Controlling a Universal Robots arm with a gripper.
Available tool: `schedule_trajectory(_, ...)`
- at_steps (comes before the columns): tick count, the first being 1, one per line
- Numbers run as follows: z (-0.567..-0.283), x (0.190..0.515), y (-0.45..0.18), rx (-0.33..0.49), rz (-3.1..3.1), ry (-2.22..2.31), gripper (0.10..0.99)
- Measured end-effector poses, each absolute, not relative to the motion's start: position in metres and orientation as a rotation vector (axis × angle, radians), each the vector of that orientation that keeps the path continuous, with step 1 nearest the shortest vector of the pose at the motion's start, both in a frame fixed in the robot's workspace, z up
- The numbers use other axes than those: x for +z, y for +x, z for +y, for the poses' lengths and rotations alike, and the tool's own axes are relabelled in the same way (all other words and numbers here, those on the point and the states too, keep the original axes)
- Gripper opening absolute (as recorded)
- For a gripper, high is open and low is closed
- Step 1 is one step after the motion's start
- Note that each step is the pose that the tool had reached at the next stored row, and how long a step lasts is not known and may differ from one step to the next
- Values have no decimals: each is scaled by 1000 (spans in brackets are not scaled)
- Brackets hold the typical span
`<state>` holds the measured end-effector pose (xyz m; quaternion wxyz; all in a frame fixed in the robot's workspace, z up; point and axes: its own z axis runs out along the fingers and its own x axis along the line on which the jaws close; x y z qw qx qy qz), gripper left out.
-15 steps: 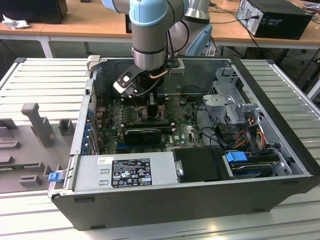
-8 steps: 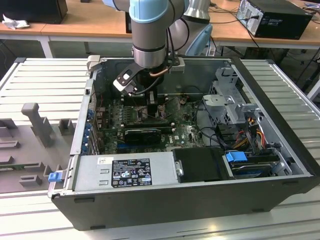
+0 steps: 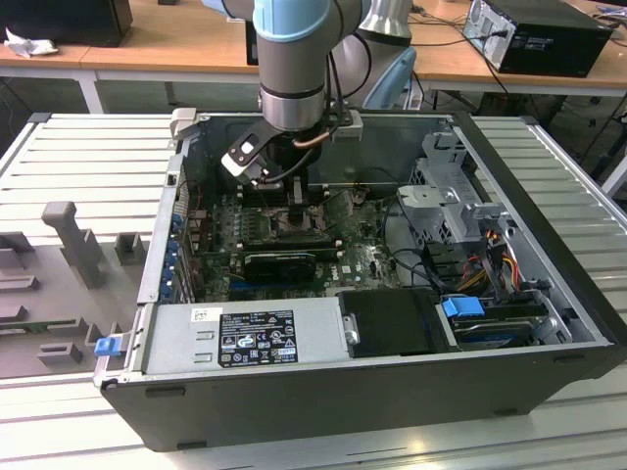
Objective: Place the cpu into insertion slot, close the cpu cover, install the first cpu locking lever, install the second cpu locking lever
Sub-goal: 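Place the cpu into insertion slot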
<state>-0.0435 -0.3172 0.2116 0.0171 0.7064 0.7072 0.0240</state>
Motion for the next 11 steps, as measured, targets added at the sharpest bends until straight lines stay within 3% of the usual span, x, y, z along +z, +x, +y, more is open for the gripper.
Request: schedule_trajectory(11,-317,215,-44,75,2198,2196,106)
